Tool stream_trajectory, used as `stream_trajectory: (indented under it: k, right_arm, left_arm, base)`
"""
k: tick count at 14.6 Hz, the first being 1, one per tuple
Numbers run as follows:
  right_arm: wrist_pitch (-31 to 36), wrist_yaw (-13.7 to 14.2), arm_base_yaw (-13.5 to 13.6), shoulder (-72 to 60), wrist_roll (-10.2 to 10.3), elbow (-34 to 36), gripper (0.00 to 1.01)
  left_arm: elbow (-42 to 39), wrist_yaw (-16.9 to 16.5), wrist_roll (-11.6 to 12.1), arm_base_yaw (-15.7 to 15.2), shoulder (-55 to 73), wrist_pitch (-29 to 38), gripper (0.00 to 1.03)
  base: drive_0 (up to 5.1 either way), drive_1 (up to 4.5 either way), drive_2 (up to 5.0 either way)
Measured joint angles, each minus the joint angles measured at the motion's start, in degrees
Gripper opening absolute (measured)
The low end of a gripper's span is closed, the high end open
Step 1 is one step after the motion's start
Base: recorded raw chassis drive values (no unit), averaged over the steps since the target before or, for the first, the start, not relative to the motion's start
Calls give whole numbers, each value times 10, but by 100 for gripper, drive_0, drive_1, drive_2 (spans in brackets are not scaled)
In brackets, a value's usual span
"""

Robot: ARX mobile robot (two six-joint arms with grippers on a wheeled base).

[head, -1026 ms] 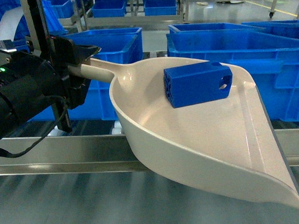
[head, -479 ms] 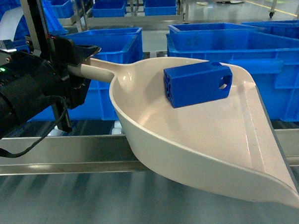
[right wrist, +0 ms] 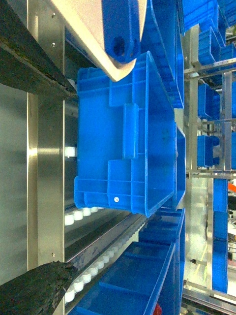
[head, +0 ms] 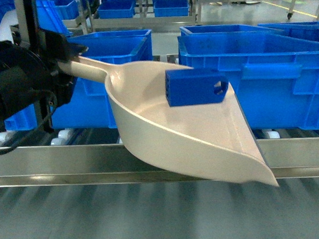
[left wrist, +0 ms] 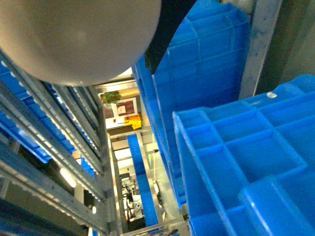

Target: Place part in tray to right shelf

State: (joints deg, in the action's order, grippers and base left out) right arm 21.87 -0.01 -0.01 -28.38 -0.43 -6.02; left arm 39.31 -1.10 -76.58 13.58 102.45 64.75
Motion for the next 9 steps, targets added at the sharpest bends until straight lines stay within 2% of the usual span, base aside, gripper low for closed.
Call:
stream_trajectory:
  k: [3,5,7,9]
  right_arm:
    - [0,0,0,0,0,0,98]
    - [0,0,0,0,0,0,98]
    - [0,0,0,0,0,0,98]
    - [0,0,0,0,0,0,98]
  left_arm:
    - [58,-34,-35,-42,0,11,12]
    - [110,-28,-46,-72,-5,-42,12]
    - [185,15,-44,-112,4,-114,12]
    - [283,76,-33,-131,38,-182,12]
  base:
    - [0,0,0]
    - [0,0,0]
    - [0,0,0]
    - [0,0,0]
